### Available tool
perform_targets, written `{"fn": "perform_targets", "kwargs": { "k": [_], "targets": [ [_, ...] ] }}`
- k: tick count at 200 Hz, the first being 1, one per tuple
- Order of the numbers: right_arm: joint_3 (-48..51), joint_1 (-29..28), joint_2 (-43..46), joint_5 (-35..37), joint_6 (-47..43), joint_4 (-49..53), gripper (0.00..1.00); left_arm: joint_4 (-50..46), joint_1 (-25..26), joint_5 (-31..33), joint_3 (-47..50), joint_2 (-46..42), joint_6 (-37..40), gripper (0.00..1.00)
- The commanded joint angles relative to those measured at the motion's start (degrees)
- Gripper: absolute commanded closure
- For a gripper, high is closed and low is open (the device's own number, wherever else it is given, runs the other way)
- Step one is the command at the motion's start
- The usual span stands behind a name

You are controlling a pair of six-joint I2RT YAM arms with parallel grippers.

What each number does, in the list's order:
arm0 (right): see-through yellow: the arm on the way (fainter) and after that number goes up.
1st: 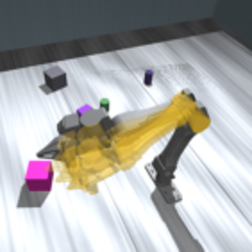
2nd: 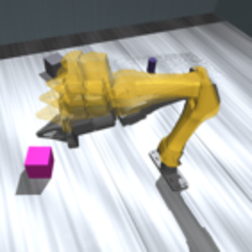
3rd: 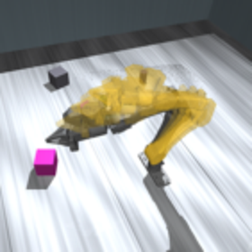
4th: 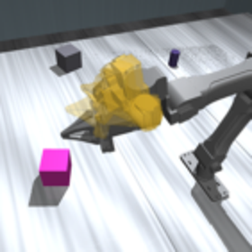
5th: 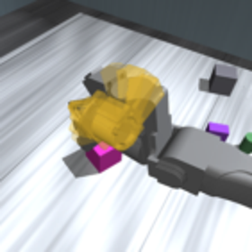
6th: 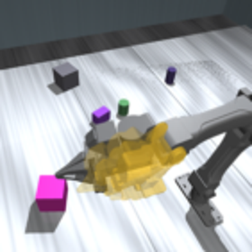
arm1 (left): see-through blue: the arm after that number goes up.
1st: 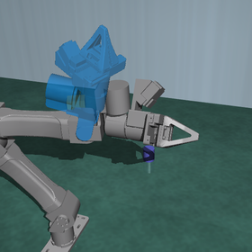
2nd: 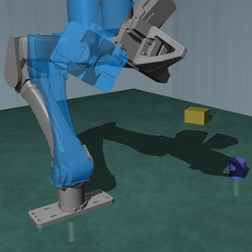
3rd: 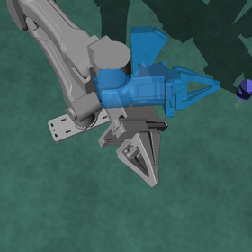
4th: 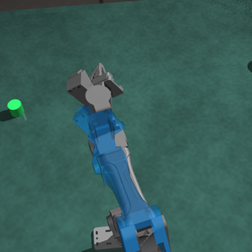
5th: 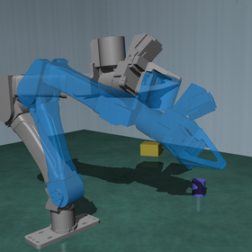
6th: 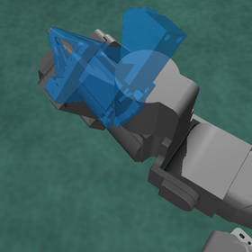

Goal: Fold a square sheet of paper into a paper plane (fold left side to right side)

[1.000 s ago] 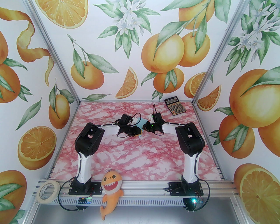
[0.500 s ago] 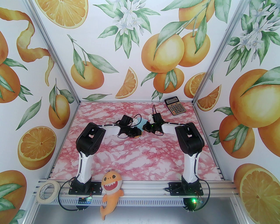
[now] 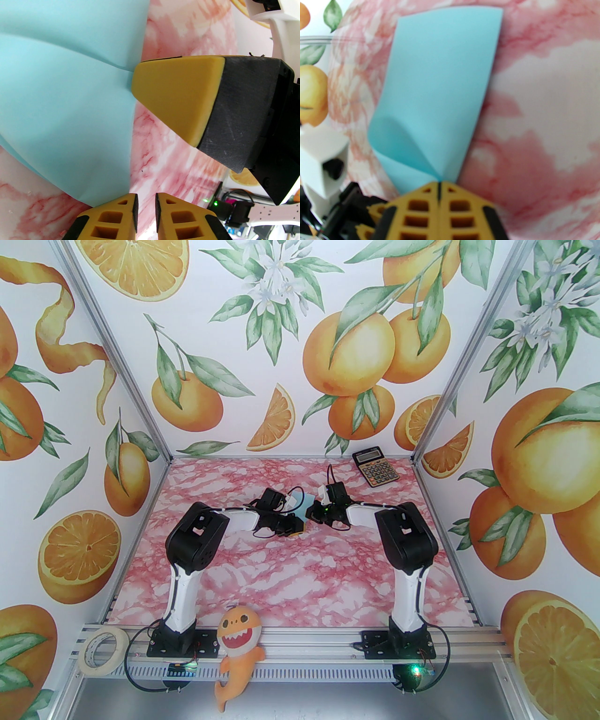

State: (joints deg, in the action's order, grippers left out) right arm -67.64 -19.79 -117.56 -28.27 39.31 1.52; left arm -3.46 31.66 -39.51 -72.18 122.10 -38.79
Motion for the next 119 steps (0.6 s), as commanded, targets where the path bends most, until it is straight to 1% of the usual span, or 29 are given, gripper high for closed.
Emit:
{"fn": "perform_targets", "kwargs": {
  "k": [1, 31, 82, 119],
  "targets": [
    [-1.0, 0.0, -1.5, 1.3, -0.6, 0.2, 1.00, -3.7, 0.4, 1.5, -0.3, 2.2, 1.0, 0.80],
    [-0.8, 0.1, -1.5, 1.4, -0.7, 0.3, 1.00, -5.5, 0.4, 2.1, -1.1, 1.7, 1.3, 0.82],
    [-0.6, 0.0, -1.7, 1.4, -1.0, 0.6, 1.00, -5.0, -0.8, 1.3, -5.3, -2.8, -0.7, 0.80],
    [-0.4, 0.0, -1.6, 1.6, -1.0, 0.4, 1.00, -6.3, -1.4, 1.2, -9.7, -1.6, -0.6, 0.79]
  ]
}}
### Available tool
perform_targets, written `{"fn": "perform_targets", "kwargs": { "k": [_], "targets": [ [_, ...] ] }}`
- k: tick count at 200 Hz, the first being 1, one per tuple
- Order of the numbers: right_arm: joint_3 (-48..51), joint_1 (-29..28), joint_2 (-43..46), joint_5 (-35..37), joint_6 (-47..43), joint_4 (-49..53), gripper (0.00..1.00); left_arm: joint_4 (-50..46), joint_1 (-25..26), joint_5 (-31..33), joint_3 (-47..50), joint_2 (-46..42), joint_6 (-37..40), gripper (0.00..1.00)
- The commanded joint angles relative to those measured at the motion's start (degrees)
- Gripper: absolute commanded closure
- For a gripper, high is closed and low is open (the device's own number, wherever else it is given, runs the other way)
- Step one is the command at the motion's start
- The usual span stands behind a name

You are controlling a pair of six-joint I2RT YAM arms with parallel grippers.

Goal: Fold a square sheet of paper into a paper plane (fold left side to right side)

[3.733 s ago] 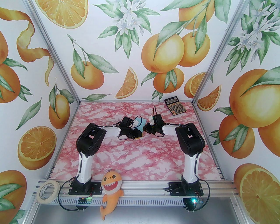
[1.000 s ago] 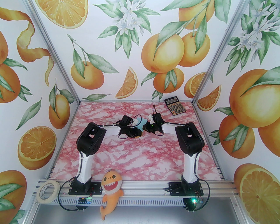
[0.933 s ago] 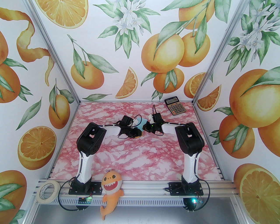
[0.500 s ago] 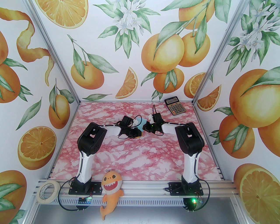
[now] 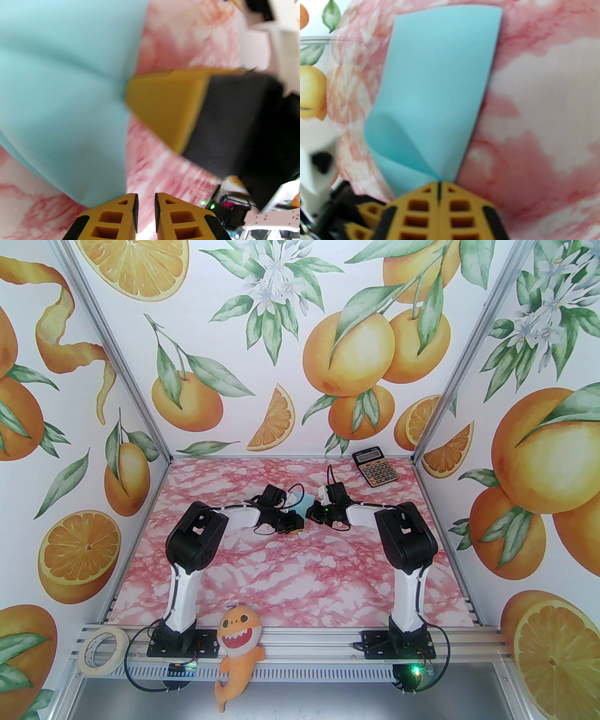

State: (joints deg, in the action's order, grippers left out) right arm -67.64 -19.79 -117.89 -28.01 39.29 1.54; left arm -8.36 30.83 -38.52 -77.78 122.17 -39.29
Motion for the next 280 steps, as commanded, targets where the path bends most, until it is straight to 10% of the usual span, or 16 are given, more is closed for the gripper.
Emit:
{"fn": "perform_targets", "kwargs": {
  "k": [1, 280],
  "targets": [
    [-0.3, 0.0, -1.3, 1.3, -1.0, 0.3, 1.00, -1.6, -0.6, 0.2, -4.2, -1.6, -0.1, 0.79],
    [0.0, 0.0, -1.3, 0.8, -0.8, 0.2, 1.00, -2.4, -4.4, 1.8, -6.7, 1.9, 1.7, 0.78]
  ]
}}
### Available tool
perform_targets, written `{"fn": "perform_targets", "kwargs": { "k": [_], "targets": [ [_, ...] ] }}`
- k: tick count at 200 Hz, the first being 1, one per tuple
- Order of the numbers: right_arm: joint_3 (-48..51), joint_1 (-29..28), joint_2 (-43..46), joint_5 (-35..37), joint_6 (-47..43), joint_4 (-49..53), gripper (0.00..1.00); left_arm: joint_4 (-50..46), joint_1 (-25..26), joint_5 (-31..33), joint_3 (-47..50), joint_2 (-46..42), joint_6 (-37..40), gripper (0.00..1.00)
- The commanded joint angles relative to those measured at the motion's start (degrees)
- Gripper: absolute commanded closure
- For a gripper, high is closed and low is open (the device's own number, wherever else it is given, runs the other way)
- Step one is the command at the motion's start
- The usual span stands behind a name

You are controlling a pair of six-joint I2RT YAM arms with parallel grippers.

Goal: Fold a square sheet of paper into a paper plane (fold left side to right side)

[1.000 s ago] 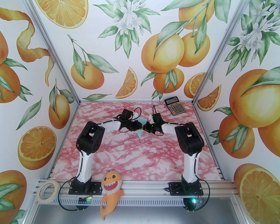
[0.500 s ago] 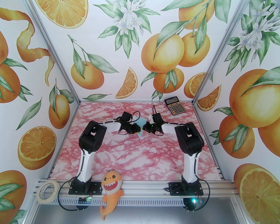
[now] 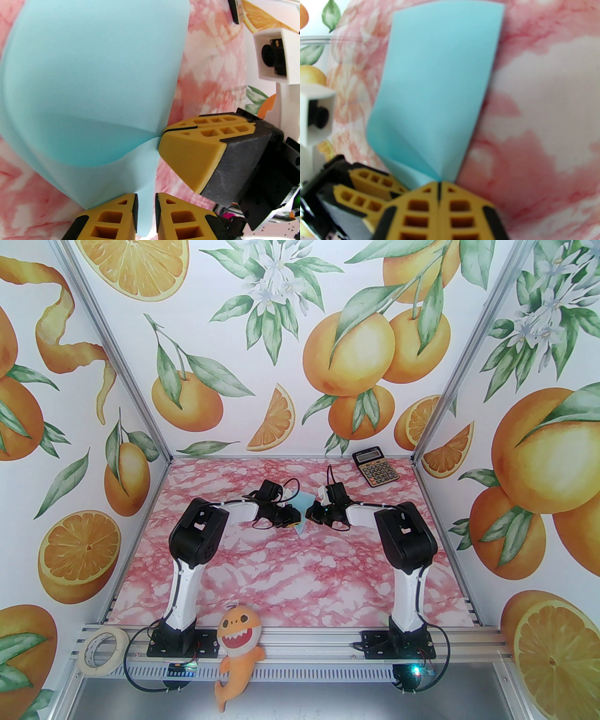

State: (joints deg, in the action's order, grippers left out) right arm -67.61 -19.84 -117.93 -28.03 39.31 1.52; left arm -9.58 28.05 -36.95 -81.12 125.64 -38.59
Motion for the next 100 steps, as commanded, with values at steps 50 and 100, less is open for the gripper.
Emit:
{"fn": "perform_targets", "kwargs": {
  "k": [50, 100],
  "targets": [
    [0.1, 0.0, -1.2, 0.8, -0.7, 0.2, 1.00, -4.0, -2.5, 0.1, -7.4, 1.9, 3.3, 0.77],
    [-0.1, -0.1, -1.3, 0.8, -0.7, 0.2, 1.00, -6.0, -2.7, 1.3, -8.5, 3.8, 5.0, 0.78]
  ]
}}
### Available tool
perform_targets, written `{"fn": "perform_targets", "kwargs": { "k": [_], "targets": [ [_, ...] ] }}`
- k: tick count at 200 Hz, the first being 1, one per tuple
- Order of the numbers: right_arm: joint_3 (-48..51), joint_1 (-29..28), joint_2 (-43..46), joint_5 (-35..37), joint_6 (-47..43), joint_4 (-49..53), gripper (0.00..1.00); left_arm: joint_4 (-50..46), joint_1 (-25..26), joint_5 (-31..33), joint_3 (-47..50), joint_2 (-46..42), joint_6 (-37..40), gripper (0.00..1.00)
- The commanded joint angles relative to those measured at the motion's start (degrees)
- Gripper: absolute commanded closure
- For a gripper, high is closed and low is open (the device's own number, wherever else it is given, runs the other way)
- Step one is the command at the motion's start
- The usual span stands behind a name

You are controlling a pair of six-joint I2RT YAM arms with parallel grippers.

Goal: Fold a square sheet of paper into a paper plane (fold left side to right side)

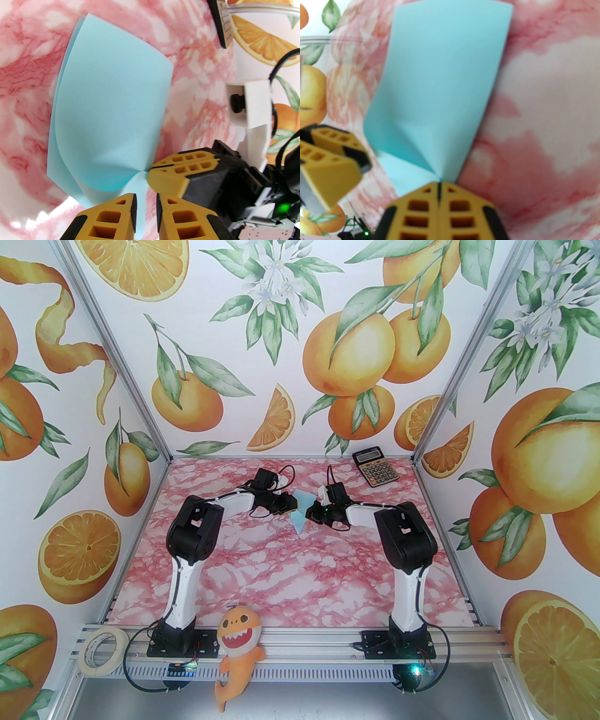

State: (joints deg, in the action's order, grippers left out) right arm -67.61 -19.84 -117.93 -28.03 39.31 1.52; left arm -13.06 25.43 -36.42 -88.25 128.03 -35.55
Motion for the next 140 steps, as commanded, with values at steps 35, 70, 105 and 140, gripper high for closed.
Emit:
{"fn": "perform_targets", "kwargs": {
  "k": [35, 70, 105, 140],
  "targets": [
    [-0.2, -0.1, -1.3, 0.9, -0.8, 0.3, 1.00, -3.4, -0.3, 1.9, -0.3, 1.6, 3.1, 0.79],
    [-1.1, 0.0, -0.7, 0.9, -1.3, 1.4, 0.91, -2.3, -0.3, 1.9, 0.7, 1.7, 2.0, 0.79],
    [-1.0, 0.2, 4.7, 3.2, -2.0, 3.9, 0.73, -0.5, -0.1, 2.4, 1.8, 1.4, -0.1, 0.80],
    [2.4, -1.0, 11.5, 5.0, -1.9, 5.4, 0.71, 0.3, 0.3, 2.6, 1.9, 1.3, -0.9, 0.80]
  ]
}}
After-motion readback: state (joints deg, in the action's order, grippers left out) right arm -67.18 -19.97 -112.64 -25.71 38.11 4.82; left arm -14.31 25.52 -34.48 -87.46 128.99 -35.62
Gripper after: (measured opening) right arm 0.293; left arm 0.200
